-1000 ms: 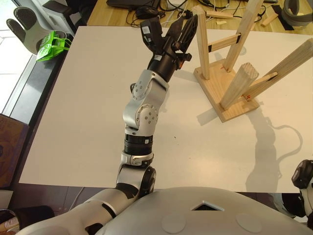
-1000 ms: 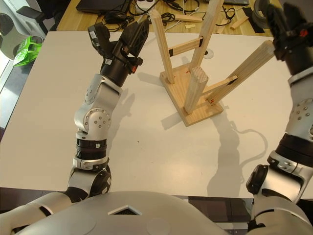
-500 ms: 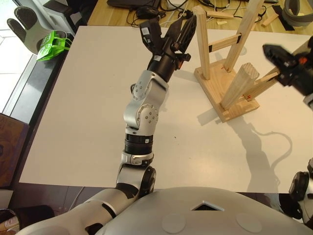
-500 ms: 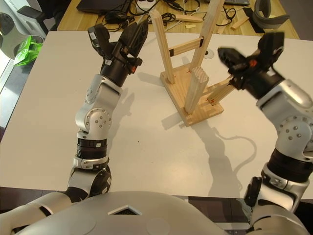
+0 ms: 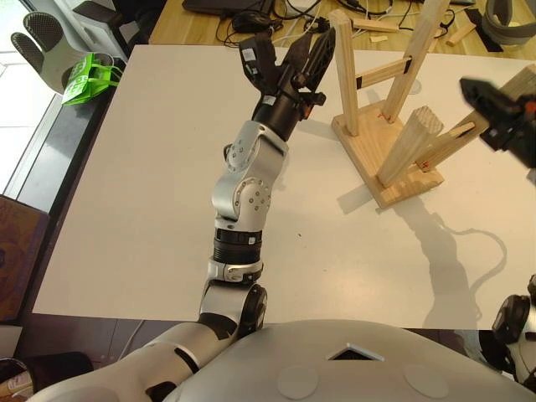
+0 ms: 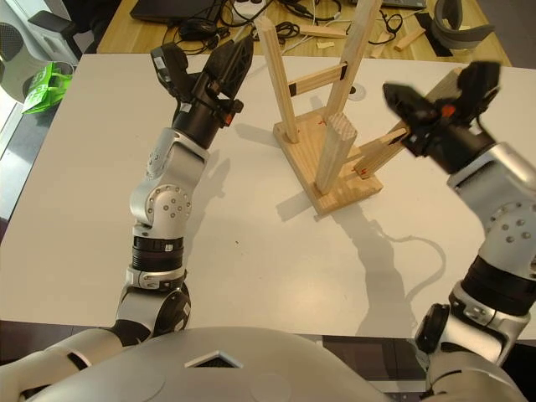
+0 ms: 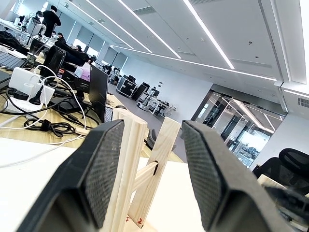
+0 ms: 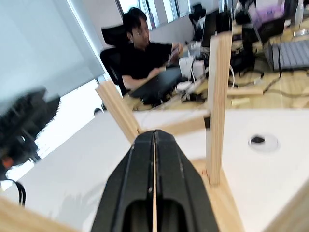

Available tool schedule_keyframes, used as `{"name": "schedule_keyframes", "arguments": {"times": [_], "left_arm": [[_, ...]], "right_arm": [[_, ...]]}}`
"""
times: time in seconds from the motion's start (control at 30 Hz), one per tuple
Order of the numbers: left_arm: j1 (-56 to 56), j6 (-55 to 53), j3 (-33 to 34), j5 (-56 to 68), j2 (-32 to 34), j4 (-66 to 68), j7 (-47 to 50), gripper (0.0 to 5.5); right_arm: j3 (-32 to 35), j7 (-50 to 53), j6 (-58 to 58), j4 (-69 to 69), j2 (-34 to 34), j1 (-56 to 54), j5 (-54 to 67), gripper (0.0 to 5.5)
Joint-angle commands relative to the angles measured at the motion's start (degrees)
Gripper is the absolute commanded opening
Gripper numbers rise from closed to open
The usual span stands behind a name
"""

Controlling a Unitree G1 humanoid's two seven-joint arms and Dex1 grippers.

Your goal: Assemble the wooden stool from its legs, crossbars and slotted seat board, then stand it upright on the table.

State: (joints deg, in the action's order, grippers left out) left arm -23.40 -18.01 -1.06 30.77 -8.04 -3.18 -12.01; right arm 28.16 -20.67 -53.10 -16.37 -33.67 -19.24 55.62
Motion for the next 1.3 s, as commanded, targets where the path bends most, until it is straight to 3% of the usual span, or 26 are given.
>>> {"name": "schedule_keyframes", "arguments": {"times": [0.03,0.17,0.27,0.47,0.67,0.87,1.1,1.2,1.3], "left_arm": [[-0.91,0.67,0.24,-0.88,-0.45,1.30,-0.27,2.23],[-0.93,1.06,0.55,-1.02,-0.33,1.81,-0.70,2.23],[-1.04,1.20,0.75,-1.15,-0.35,2.07,-0.80,2.23],[-0.84,1.07,0.71,-1.31,-0.59,1.79,-0.78,2.23],[-0.40,0.91,0.74,-1.42,-0.66,1.64,-0.74,2.23],[-0.38,0.90,0.83,-1.49,-0.69,1.81,-0.73,2.23],[-0.49,1.19,0.92,-1.61,-0.77,2.29,-0.80,2.23],[-0.63,1.32,0.92,-1.65,-0.82,2.56,-0.89,2.23],[-0.57,1.25,0.85,-1.61,-0.84,2.47,-0.90,2.23]], "right_arm": [[3.41,8.16,8.54,10.45,-1.82,-15.16,-5.48,0.01],[2.30,11.56,17.40,22.51,-7.05,-29.69,-14.26,0.01],[-0.06,14.27,17.76,26.60,-8.00,-32.82,-19.05,0.01],[-2.44,19.92,4.38,26.12,-5.65,-24.91,-22.08,0.01],[-8.78,15.07,-14.39,11.47,-2.14,-9.05,-16.30,0.01],[-8.14,15.41,-7.07,13.38,-3.74,-12.75,-21.97,0.01],[-3.65,13.33,14.65,14.63,-2.69,-26.75,-25.02,0.01],[-3.82,11.63,15.68,13.71,-1.89,-28.96,-23.19,0.01],[-5.17,9.96,9.30,10.50,-1.36,-22.98,-20.72,0.01]]}}
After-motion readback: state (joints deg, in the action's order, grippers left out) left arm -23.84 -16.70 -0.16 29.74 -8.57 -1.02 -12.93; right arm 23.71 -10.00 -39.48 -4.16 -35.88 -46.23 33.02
